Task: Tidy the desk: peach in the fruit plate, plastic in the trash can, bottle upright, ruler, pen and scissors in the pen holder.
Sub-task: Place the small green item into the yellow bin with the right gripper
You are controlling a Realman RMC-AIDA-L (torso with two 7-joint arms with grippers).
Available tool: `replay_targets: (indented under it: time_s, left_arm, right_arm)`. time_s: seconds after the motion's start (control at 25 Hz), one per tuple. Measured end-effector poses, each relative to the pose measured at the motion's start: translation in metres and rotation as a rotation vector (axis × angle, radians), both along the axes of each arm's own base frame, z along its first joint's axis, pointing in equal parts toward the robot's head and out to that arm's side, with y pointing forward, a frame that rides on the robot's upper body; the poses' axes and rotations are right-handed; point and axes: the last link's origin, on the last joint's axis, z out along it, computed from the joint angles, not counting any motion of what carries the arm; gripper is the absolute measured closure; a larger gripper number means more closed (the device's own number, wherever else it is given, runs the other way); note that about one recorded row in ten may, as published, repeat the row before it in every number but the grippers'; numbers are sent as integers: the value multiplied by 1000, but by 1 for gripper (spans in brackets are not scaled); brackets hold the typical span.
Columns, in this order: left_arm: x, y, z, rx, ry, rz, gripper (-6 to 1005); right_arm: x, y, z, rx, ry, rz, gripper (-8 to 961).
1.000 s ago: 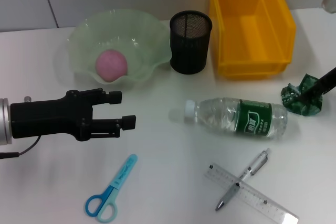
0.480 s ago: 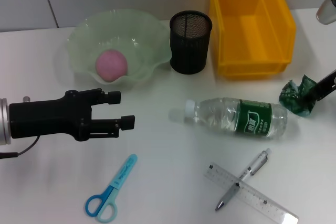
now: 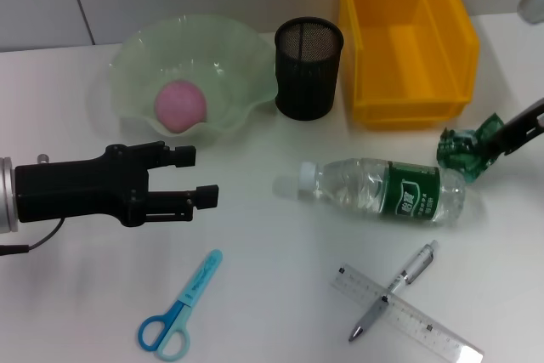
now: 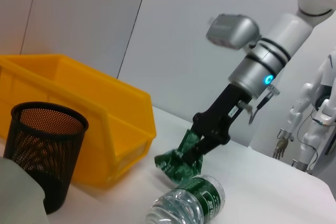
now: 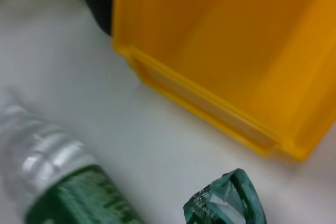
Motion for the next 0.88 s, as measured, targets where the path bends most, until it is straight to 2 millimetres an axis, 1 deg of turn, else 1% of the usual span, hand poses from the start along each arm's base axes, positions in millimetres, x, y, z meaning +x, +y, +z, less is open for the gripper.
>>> replay_targets:
  time_s: [0.16, 0.28, 0.4, 0.52, 0.64, 0.88]
  left_arm:
    - [1, 0, 0, -2, 0, -1, 152]
    - [1, 0, 0, -3, 0, -1, 152]
    - [1, 0, 0, -3, 0, -1, 152]
    - [1, 0, 0, -3, 0, -1, 152]
    - [0, 0, 0, -2, -1, 0, 152]
    - [0, 0, 0, -3, -3, 0, 152]
  right_arm:
    - [-17, -3, 15, 1, 43, 37, 889]
    - [-34, -5, 32, 25, 115, 84, 901]
    - [-50, -5, 51, 64, 225, 133, 913]
    - [-58, 3, 65, 136, 295, 166, 925]
    - [-57, 16, 67, 222, 301, 177, 941]
    - [-61, 43, 49, 330, 257, 211, 944]
